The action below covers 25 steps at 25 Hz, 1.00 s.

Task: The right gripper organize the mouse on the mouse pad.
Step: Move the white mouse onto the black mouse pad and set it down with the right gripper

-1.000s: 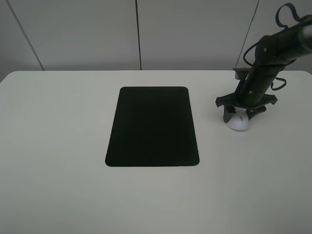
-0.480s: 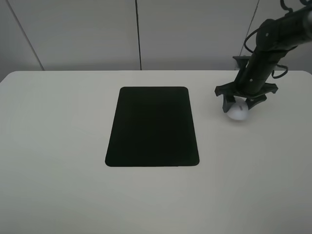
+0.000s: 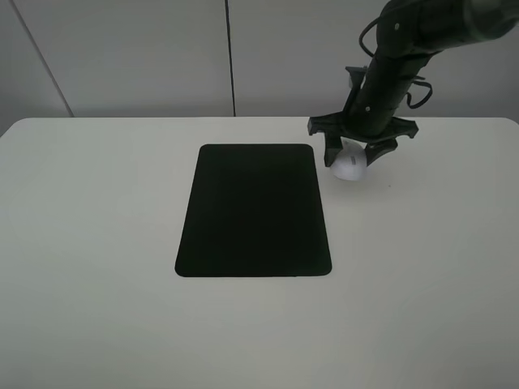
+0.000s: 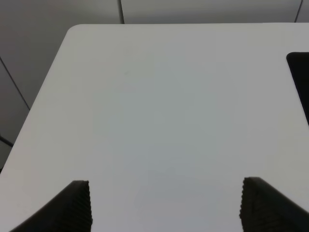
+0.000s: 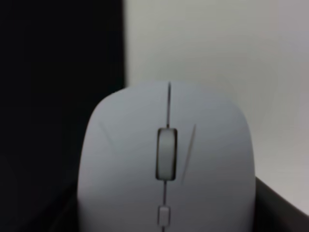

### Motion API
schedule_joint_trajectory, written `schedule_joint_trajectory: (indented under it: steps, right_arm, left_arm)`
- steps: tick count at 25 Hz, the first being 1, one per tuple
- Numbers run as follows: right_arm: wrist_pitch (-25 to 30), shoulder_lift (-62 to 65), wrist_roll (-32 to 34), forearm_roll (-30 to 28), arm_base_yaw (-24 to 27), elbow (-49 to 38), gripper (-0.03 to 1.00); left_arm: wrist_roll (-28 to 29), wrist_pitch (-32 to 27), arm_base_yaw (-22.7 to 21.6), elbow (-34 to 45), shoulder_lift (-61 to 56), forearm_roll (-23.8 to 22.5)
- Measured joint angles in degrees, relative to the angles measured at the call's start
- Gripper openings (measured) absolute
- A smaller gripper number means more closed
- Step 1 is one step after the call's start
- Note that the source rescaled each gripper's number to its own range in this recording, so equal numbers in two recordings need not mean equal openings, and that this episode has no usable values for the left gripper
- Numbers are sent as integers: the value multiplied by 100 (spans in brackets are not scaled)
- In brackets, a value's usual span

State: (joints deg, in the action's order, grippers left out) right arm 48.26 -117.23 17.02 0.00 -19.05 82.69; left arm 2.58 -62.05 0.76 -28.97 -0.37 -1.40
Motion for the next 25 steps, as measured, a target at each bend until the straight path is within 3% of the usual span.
schedule_joint_trajectory:
  steps: [13, 25]
  right_arm:
    - [-149, -346, 911, -303, -1342, 723, 0]
    - [209, -1420, 1363, -303, -1806, 1895, 0]
  left_arm:
    - [0, 0, 0, 0, 0, 0]
    - [0, 0, 0, 0, 0, 0]
